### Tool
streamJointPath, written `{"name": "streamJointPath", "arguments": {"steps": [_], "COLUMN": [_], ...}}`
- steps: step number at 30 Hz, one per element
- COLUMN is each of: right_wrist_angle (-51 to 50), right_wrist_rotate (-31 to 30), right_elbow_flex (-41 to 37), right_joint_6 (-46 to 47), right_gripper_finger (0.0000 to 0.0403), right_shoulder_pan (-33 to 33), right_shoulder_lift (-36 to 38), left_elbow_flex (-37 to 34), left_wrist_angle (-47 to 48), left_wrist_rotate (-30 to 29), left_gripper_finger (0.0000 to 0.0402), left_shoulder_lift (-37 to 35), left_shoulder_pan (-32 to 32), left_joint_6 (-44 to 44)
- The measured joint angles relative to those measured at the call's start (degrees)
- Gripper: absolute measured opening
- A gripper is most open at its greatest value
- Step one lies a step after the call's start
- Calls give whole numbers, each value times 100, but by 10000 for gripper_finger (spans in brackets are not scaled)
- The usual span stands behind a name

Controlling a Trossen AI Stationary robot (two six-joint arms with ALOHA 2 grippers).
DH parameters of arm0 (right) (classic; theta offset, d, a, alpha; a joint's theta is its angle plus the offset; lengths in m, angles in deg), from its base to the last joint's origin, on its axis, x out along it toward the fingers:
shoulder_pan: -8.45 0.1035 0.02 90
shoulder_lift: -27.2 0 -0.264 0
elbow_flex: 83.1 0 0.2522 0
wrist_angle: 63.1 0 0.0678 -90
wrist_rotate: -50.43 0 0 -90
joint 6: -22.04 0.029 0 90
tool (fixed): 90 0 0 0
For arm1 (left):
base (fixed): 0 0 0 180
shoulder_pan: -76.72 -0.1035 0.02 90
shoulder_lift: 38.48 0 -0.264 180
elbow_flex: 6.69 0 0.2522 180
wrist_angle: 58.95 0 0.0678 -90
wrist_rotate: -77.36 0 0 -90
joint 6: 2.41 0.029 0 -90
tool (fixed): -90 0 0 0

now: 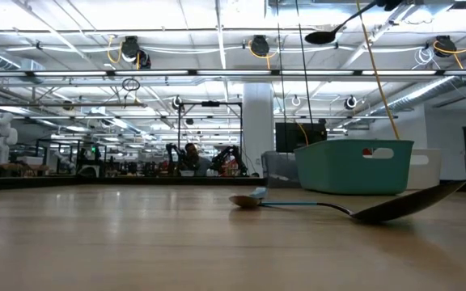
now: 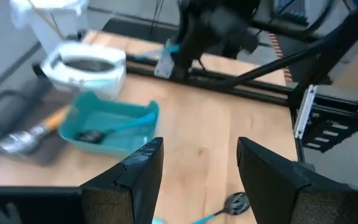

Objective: Sort silverware by color (type)
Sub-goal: Put the blue spoon into the green bin

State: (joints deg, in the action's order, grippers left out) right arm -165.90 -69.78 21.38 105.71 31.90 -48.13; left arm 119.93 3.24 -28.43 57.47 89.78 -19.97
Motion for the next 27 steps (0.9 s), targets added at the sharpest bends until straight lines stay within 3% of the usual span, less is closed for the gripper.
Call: {"name": "streamJointPath", "arguments": {"steps": [5, 8, 14, 20, 27], "right_wrist_angle": [662, 1039, 1103, 1153, 1381], "right_wrist_rotate": [-3, 0, 178, 719, 1115], "right_elbow_flex": [-241, -472, -967, -1241, -1242], "right_joint_6": [114, 72, 108, -299, -1269], "right_gripper_finger": [53, 53, 53, 53, 53], "right_shoulder_pan": [-84, -118, -188, -607, -1302], "right_shoulder_lift": [-34, -69, -98, -100, -100], "left_elbow_flex": [-1432, -1911, -2081, -2079, -2079], "left_wrist_angle": [-1676, -2281, -2308, -1984, -1886], "left_wrist_rotate": [228, 376, -44, -113, -145], "left_gripper_finger": [202, 202, 202, 202, 202], "left_shoulder_lift": [-27, -34, -41, -53, -53], "left_shoulder_pan": [236, 553, 1134, 1128, 970], "left_joint_6": [-689, -1006, -1086, -1424, -199]}}
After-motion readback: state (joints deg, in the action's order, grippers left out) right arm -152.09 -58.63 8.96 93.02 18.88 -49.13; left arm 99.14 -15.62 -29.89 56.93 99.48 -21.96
